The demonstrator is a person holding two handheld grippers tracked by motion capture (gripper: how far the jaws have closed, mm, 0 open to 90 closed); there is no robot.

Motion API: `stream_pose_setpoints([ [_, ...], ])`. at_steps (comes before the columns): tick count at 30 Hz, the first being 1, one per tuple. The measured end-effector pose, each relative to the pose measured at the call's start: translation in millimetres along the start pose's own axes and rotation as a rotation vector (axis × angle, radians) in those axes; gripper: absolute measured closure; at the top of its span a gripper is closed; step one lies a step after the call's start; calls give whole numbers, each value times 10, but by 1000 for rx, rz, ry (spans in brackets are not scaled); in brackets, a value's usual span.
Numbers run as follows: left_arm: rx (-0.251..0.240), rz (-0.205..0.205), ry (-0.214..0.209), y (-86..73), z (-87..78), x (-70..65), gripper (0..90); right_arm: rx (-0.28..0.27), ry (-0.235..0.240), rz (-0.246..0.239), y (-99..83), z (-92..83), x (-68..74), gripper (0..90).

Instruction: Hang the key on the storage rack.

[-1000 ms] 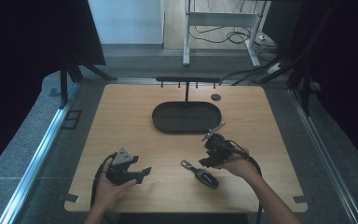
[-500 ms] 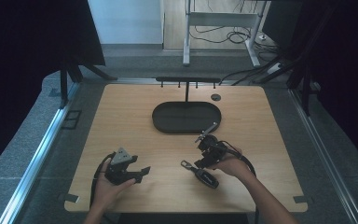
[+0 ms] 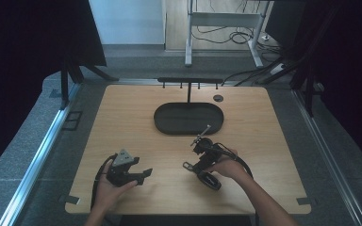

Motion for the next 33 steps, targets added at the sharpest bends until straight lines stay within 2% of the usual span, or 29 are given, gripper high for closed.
stream_pose_setpoints([
  [19,3,3,-3,-1,1,-7,290,41,-5,-26,94,77,87,501],
  [33,3,2,-6,-1,-6,2,290,115,-45,-50,144,200,126,540],
])
Point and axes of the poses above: each handheld gripper's, and its own axes: z roughly forward along the jaws, y roughly out of its top, x roughly to its left, the point moved 3 cm from there along z, roughly forward along the jaws, and after that the axes turned 3 degrees about x, right-handed, at the moved point
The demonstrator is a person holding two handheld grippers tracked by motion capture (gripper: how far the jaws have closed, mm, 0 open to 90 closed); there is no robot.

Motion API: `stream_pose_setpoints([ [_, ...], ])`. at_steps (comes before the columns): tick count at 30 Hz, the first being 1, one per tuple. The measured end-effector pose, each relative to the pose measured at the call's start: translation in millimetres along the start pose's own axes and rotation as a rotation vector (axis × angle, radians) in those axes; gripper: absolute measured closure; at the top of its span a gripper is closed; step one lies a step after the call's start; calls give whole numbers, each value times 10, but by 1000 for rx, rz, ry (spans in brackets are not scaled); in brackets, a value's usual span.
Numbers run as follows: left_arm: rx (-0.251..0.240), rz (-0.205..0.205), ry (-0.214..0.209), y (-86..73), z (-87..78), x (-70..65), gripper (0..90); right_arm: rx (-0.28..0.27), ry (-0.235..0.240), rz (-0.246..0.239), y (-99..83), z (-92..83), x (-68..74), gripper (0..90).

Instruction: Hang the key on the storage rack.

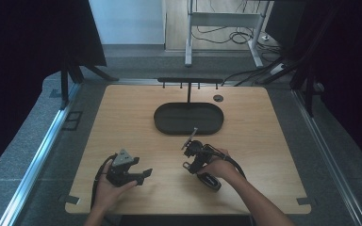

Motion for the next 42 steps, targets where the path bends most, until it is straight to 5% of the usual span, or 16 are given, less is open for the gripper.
stream_pose_setpoints([
  [19,0,-1,-1,-1,1,2,289,81,-27,-3,-9,153,-1,650],
  [28,4,2,-2,-3,12,-7,289,83,-17,8,-13,152,0,760],
  [42,8,6,-4,-4,19,-15,290,92,-12,32,-14,150,-9,802],
])
Point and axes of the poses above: each handheld gripper's, and its own axes: z roughly forward along the jaws, y roughly out of its top, x roughly to its left, the point moved 3 cm from there along z, roughly forward along the jaws, and after that the axes turned 3 degrees about x, right-handed, at the moved point
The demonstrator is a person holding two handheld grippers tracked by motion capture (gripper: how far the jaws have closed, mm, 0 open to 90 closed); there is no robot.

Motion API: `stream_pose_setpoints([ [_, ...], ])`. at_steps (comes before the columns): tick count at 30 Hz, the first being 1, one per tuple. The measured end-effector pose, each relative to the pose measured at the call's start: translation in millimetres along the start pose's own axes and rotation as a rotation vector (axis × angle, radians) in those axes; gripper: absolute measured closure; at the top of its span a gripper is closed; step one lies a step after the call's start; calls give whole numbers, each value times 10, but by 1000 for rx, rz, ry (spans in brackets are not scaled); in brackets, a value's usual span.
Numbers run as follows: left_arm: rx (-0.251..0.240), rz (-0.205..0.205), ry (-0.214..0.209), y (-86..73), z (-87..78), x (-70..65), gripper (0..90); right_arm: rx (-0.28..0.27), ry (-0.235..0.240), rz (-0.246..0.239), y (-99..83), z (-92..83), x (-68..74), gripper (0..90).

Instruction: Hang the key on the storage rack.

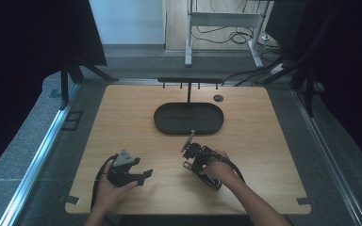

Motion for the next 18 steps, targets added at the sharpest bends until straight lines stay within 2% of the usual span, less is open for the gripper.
stream_pose_setpoints([
  [18,4,2,-2,-1,6,-5,290,-13,10,-8,-8,-1,-13,807],
])
Point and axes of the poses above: each handheld gripper's, and its own axes: z roughly forward along the jaws, y roughly out of its top, x roughly to its left, the point moved 3 cm from there along z, roughly forward along the jaws, and after that the axes turned 3 degrees about x, right-handed, at the moved point
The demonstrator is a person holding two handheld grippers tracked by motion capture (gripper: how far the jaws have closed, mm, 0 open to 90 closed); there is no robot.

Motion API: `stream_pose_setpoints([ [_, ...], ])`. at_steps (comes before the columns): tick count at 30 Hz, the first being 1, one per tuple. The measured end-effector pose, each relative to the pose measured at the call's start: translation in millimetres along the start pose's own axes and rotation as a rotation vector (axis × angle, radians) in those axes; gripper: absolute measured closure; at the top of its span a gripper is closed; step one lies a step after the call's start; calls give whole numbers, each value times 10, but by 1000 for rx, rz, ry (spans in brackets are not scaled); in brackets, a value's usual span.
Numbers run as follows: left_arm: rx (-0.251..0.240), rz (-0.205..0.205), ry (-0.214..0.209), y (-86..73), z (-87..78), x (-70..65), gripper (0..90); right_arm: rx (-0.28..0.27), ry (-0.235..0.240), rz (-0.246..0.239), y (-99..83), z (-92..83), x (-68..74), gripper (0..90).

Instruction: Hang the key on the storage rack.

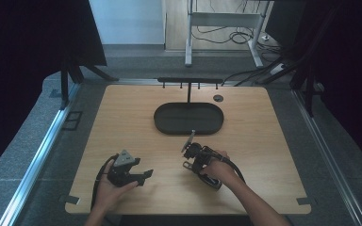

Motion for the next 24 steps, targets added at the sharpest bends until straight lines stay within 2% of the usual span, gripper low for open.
stream_pose_setpoints([
  [8,5,2,1,-2,6,2,290,-42,24,-1,-51,-47,-24,809],
  [24,9,4,1,-3,15,-1,290,-137,28,30,-180,-244,-54,811],
])
Point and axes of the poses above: each handheld gripper's, and its own axes: z roughly forward along the jaws, y roughly out of its top, x roughly to its left, the point moved 3 cm from there along z, roughly forward along the jaws, and after that the axes turned 3 degrees about x, right-handed, at the moved point
